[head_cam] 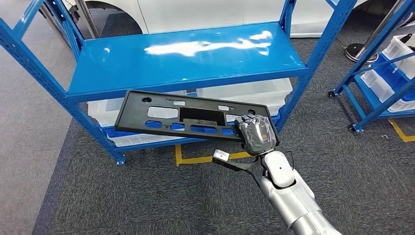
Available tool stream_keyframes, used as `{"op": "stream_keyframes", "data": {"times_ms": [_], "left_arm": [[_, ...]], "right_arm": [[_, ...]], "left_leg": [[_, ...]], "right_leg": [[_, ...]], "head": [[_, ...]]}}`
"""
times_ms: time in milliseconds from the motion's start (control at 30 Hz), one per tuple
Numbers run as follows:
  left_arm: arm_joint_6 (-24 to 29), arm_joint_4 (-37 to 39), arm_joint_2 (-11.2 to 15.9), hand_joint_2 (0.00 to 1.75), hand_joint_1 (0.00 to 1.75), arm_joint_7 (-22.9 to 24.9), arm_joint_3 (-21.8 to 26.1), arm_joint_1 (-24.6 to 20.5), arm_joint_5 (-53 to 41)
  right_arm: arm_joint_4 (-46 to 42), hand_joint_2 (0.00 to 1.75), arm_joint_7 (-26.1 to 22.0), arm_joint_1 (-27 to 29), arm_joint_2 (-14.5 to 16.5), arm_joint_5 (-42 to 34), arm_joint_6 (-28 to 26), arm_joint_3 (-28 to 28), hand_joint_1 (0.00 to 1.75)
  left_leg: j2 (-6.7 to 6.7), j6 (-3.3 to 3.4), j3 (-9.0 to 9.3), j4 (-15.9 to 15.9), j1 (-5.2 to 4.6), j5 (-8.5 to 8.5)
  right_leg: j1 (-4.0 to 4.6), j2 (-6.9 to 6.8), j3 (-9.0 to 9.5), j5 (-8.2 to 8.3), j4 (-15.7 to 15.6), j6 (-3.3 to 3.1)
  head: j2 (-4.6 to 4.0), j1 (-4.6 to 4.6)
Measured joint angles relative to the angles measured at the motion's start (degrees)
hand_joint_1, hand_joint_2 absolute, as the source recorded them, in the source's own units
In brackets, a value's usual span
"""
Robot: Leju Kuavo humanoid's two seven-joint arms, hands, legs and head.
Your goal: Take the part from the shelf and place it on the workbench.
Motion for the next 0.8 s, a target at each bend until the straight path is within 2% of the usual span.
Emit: {"op": "stream_keyframes", "data": {"times_ms": [33,67,133,167,200,233,300,333,367,400,467,500,533,567,600,633,700,767,800], "left_arm": [[-0.22,0.01,-0.01,1.75,0.00,0.24,0.00,0.02,-0.14],[-0.42,0.01,-0.01,1.75,0.00,0.49,0.01,0.04,-0.25],[-0.46,0.02,-0.09,1.75,0.00,0.57,0.15,0.06,-0.17],[-0.34,0.01,-0.15,1.75,0.00,0.43,0.28,0.05,0.00],[-0.19,0.01,-0.20,1.75,0.00,0.29,0.41,0.06,0.15],[-0.05,0.00,-0.22,1.75,0.00,0.19,0.50,0.08,0.25],[0.12,0.01,-0.23,1.75,0.00,0.05,0.58,0.19,0.29],[0.14,0.01,-0.23,1.75,0.00,-0.02,0.61,0.25,0.29],[0.14,0.01,-0.25,1.75,0.00,-0.06,0.63,0.29,0.29],[0.14,0.01,-0.28,1.75,0.00,-0.09,0.64,0.31,0.29],[0.15,0.01,-0.43,1.75,0.00,-0.12,0.68,0.31,0.29],[0.16,0.01,-0.53,1.75,0.00,-0.14,0.69,0.27,0.29],[0.18,0.01,-0.62,1.75,0.00,-0.18,0.71,0.23,0.28],[0.19,0.01,-0.72,1.75,0.00,-0.23,0.72,0.20,0.27],[0.20,0.01,-0.75,1.75,0.00,-0.28,0.73,0.21,0.24],[0.23,0.01,-0.77,1.75,0.00,-0.34,0.74,0.24,0.20],[0.28,0.01,-0.76,1.75,0.00,-0.43,0.77,0.26,0.12],[0.32,0.02,-0.76,1.75,0.00,-0.50,0.78,0.23,0.09],[0.31,0.02,-0.76,1.75,0.00,-0.51,0.78,0.26,0.08]], "right_arm": [[0.02,1.75,0.00,-0.01,0.01,-0.15,0.10,0.01,1.75],[0.04,1.75,0.00,-0.02,0.02,-0.34,0.24,0.02,1.75],[0.08,1.75,0.02,-0.09,0.03,-0.65,0.49,0.05,1.75],[0.09,1.75,0.04,-0.13,0.02,-0.75,0.54,0.05,1.75],[0.11,1.75,0.05,-0.14,0.00,-0.81,0.56,0.06,1.75],[0.18,1.75,0.08,-0.10,-0.02,-0.86,0.56,0.06,1.75],[0.37,1.75,0.14,0.13,-0.06,-0.93,0.57,0.06,1.75],[0.46,1.75,0.17,0.29,-0.08,-0.96,0.56,0.06,1.75],[0.55,1.75,0.20,0.42,-0.09,-0.96,0.56,0.06,1.75],[0.60,1.75,0.20,0.50,-0.10,-0.96,0.55,0.06,1.75],[0.66,1.75,0.20,0.51,-0.16,-0.96,0.55,0.06,1.75],[0.68,1.75,0.20,0.48,-0.20,-0.98,0.54,0.06,1.75],[0.71,1.75,0.20,0.48,-0.26,-1.01,0.54,0.06,1.75],[0.73,1.75,0.20,0.49,-0.32,-1.04,0.55,0.06,1.75],[0.74,1.75,0.20,0.44,-0.36,-1.08,0.56,0.06,1.75],[0.75,1.75,0.20,0.40,-0.38,-1.09,0.58,0.06,1.75],[0.73,1.75,0.20,0.29,-0.39,-1.13,0.63,0.07,1.75],[0.72,1.75,0.24,0.32,-0.42,-1.25,0.67,0.07,1.75],[0.74,1.75,0.28,0.37,-0.45,-1.29,0.69,0.07,1.75]], "left_leg": [[-0.07,0.28,1.32,-2.37,-0.15,-0.82],[-0.15,0.65,1.82,-3.50,-0.35,-1.27],[-0.34,1.64,1.44,-3.98,-0.23,-0.72],[-0.43,2.21,1.33,-4.12,-0.12,-0.32],[-0.50,2.76,1.18,-4.27,0.00,0.08],[-0.64,3.13,0.94,-4.25,-0.02,0.42],[-1.13,3.45,0.12,-4.06,-0.16,0.96],[-1.53,3.46,-0.25,-3.91,-0.23,1.16],[-1.97,3.43,-0.55,-3.72,-0.29,1.28],[-2.47,3.40,-0.74,-3.53,-0.34,1.34],[-3.46,3.24,-1.09,-3.14,-0.41,1.38],[-4.00,3.05,-1.35,-3.00,-0.37,1.46],[-4.51,2.75,-1.66,-2.93,-0.24,1.60],[-5.08,2.37,-1.98,-2.97,-0.08,1.81],[-5.69,1.96,-2.20,-3.07,0.03,2.02],[-5.60,1.58,-2.41,-3.02,0.07,1.99],[-3.60,0.95,-3.55,-0.96,-0.14,0.40],[-1.08,0.45,-6.49,5.35,-0.12,-3.08],[-0.60,0.18,-8.15,8.92,-0.01,-4.49]], "right_leg": [[0.03,-0.09,-0.30,0.35,0.20,0.32],[0.04,-0.20,-0.43,0.73,0.20,0.66],[-0.01,-0.23,-0.59,1.02,0.23,1.32],[-0.04,-0.10,-0.95,0.23,1.01,1.58],[-0.05,0.10,-1.74,-1.32,2.98,1.77],[-0.15,0.30,-3.00,-3.52,6.27,1.89],[-0.20,0.49,-5.71,-7.38,13.90,1.99],[-0.21,0.53,-6.20,-8.04,15.95,1.96],[-0.20,0.62,-5.57,-7.60,15.75,1.83],[-0.19,0.88,-3.77,-6.21,13.23,1.61],[-0.23,3.07,0.85,-3.52,5.68,0.89],[-0.23,4.13,2.42,-2.81,2.89,0.60],[-0.19,4.87,3.14,-2.72,1.47,0.41],[-0.11,4.82,3.26,-2.79,1.23,0.34],[-0.05,4.12,3.32,-2.77,0.75,0.27],[-0.15,3.34,3.48,-2.69,0.24,0.11],[-0.45,1.80,3.90,-2.39,-0.89,-0.36],[-0.49,0.36,3.95,-2.22,-1.14,-0.68],[-0.44,-0.43,3.83,-2.23,-1.02,-0.70]], "head": [[0.00,0.01],[0.00,0.01],[0.00,0.04],[0.00,0.07],[0.00,0.10],[0.00,0.13],[0.00,0.14],[0.00,0.14],[0.00,0.14],[0.00,0.14],[0.00,0.10],[0.00,0.12],[0.00,0.10],[0.00,0.13],[0.00,0.16],[0.00,0.14],[0.00,0.05],[0.00,-0.02],[0.00,-0.02]]}}
